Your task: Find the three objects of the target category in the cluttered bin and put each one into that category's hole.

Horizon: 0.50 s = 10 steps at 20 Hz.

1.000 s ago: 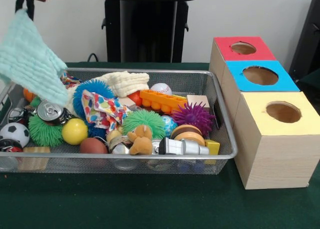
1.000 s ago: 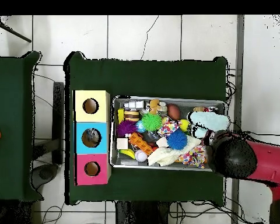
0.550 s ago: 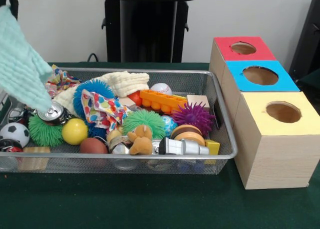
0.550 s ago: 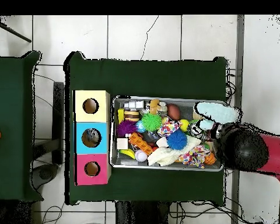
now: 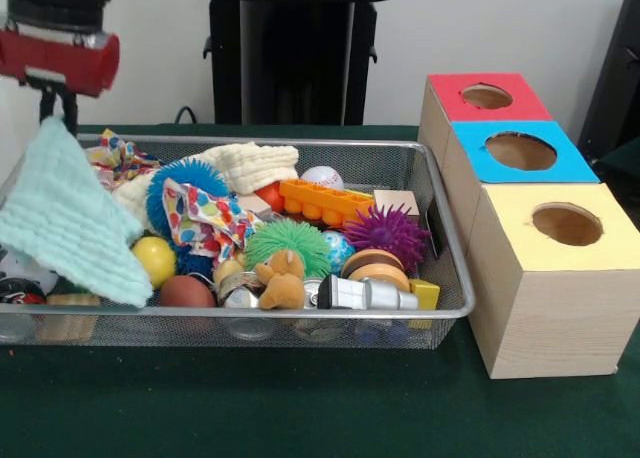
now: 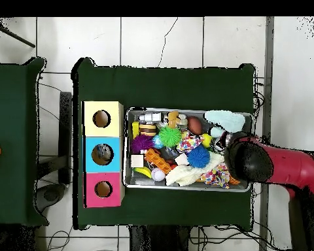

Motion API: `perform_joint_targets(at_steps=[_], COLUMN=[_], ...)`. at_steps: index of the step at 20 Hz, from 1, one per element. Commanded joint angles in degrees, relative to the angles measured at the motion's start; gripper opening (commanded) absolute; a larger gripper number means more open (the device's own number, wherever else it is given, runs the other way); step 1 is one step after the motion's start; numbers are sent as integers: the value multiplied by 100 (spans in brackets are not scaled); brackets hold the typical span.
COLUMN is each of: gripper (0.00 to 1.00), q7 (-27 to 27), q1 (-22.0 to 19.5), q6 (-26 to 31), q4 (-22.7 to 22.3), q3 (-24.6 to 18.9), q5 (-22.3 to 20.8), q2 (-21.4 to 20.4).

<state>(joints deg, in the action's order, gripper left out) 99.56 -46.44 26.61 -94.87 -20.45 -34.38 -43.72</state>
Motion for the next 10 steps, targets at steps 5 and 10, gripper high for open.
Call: perform_joint_targets(at_steps=[5,10], gripper=[100,100], q7=[-211,-221], q1=[221,283], q6=[-375,-208], q4=[-192,-126], q3=[-98,-41], q5=[-417,-356], q2=[913,815])
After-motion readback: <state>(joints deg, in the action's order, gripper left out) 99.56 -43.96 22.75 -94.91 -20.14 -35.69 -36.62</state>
